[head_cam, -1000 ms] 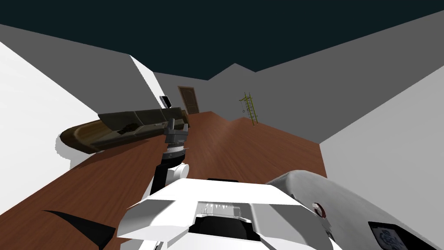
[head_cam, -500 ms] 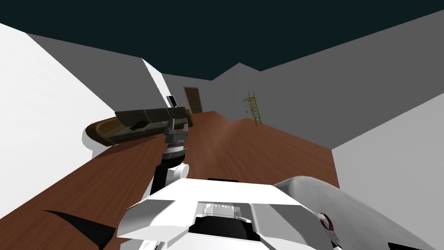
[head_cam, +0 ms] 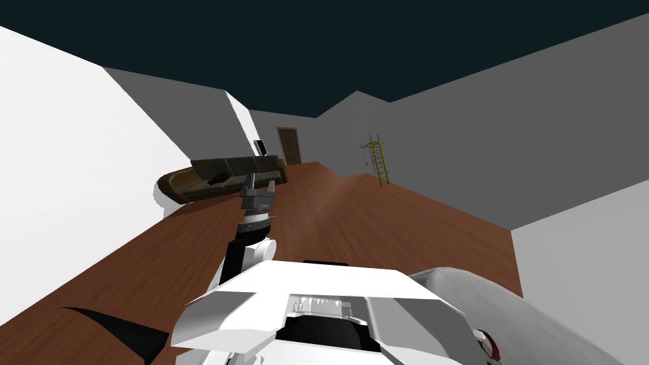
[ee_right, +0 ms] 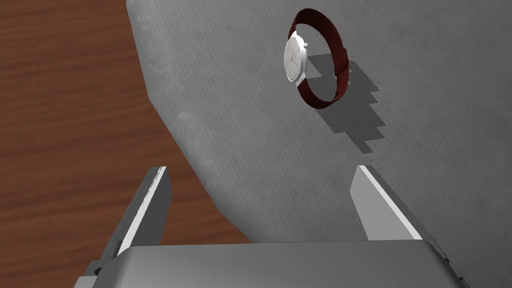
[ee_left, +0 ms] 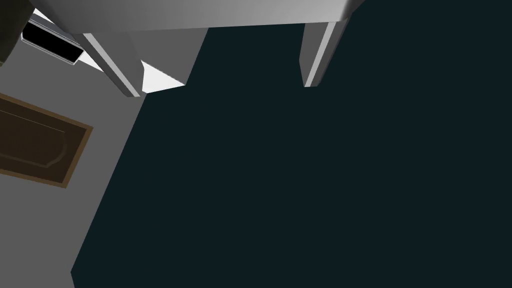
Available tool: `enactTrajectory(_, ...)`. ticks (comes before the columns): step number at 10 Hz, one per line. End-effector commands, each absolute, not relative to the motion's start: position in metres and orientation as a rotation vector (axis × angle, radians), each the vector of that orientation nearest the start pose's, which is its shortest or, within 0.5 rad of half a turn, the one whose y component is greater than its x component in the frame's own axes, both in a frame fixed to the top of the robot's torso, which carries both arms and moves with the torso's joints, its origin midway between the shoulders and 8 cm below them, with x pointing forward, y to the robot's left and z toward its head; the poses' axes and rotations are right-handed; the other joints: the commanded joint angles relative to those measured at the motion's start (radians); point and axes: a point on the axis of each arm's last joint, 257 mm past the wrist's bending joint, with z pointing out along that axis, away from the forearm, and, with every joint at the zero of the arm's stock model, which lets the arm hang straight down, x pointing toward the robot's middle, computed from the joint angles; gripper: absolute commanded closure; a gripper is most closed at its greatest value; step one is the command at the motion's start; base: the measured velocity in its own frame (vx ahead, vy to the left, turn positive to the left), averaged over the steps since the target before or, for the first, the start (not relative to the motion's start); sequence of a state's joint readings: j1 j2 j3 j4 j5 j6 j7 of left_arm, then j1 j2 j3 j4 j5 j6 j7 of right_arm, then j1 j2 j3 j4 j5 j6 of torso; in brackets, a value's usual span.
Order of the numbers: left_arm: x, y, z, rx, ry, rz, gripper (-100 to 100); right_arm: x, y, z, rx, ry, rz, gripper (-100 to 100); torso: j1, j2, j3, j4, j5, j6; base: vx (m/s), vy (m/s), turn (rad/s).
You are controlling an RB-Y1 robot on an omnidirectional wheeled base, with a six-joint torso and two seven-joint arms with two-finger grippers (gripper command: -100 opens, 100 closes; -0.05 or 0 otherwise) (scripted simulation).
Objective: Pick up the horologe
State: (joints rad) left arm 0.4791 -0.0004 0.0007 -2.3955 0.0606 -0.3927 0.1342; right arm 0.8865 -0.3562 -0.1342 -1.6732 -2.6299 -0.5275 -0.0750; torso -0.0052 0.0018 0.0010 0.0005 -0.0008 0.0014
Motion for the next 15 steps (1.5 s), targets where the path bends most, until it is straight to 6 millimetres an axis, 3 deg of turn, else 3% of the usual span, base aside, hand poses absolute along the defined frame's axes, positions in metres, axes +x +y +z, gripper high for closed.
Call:
enactTrajectory(1, 0.337, 0.281, 0.062, -0.719, 0.520, -1.484, 0, 0.028, -0.561, -0.467, -2.678, 1.985, -1.149, -100, 0.000, 0.000, 0.000, 0.000, 0.000, 0.000, -0.022, -0.052, 0.079)
enactTrajectory(5, 0.337, 0.281, 0.062, -0.719, 0.520, -1.484, 0, -0.003, -0.572, -0.473, -2.602, 2.101, -1.065, -100, 0.001, 0.000, 0.000, 0.000, 0.000, 0.000, -0.025, -0.060, 0.130)
enactTrajectory(11, 0.337, 0.281, 0.062, -0.719, 0.520, -1.484, 0, -0.021, -0.578, -0.476, -2.518, 2.190, -1.013, -100, 0.000, 0.000, 0.000, 0.000, 0.000, 0.000, -0.021, -0.054, 0.084)
enactTrajectory(12, 0.337, 0.281, 0.062, -0.719, 0.520, -1.484, 0, -0.021, -0.578, -0.476, -2.516, 2.192, -1.013, 0, 0.002, -0.001, 0.000, 0.000, 0.000, 0.001, -0.002, -0.006, -0.002)
enactTrajectory(13, 0.337, 0.281, 0.062, -0.719, 0.520, -1.484, 0, -0.018, -0.575, -0.482, -2.520, 2.186, -1.015, -100, 0.004, -0.001, -0.001, 0.000, 0.001, 0.001, 0.003, -0.043, -0.028)
enactTrajectory(15, 0.337, 0.281, 0.062, -0.719, 0.520, -1.484, 0, -0.014, -0.570, -0.491, -2.525, 2.177, -1.016, -100, 0.000, -0.002, -0.001, 0.000, 0.000, 0.001, 0.014, -0.078, -0.025)
